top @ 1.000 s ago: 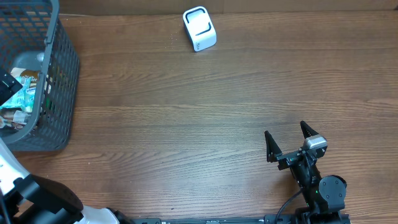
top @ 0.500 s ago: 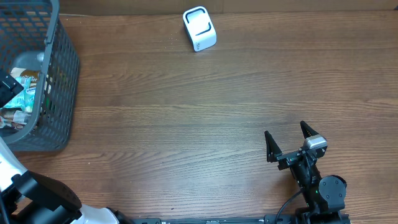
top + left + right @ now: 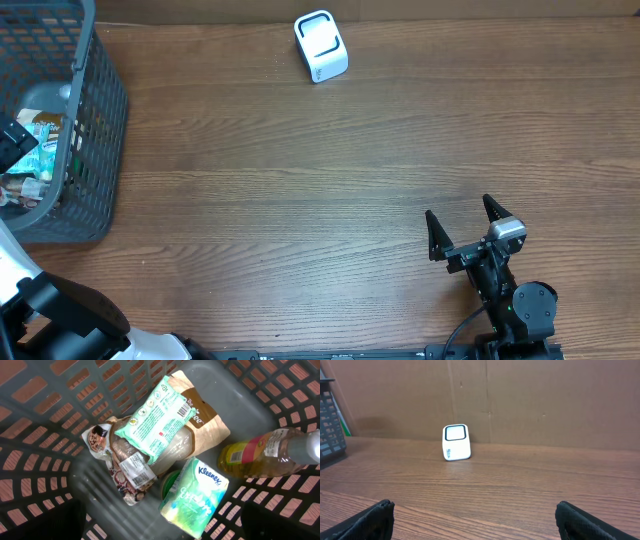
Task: Scan the item barcode
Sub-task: 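Descend the left gripper onto the green-lidded jar and close on it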
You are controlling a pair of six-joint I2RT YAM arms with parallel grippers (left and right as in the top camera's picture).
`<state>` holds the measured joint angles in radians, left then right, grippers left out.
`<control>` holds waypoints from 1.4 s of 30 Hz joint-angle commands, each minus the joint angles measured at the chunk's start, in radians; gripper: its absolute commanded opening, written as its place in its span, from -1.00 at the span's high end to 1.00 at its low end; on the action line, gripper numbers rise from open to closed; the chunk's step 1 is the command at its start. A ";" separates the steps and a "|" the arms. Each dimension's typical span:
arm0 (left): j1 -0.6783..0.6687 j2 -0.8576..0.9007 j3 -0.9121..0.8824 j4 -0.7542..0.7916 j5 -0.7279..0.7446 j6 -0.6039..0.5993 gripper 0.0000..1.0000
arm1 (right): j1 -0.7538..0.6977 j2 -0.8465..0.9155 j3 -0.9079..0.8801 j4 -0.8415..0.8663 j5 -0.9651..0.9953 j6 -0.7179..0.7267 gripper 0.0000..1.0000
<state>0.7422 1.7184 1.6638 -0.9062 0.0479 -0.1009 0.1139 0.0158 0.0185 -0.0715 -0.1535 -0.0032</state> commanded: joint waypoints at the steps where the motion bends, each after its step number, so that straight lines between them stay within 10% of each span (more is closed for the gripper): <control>1: 0.003 0.011 0.007 -0.003 -0.007 0.008 -0.99 | 0.003 -0.003 -0.011 0.005 -0.005 0.002 -1.00; 42: 0.003 0.011 0.007 0.023 -0.006 0.011 -1.00 | 0.003 -0.003 -0.011 0.005 -0.005 0.002 -1.00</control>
<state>0.7422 1.7191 1.6642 -0.8829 0.0479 -0.1009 0.1139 0.0158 0.0185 -0.0711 -0.1535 -0.0032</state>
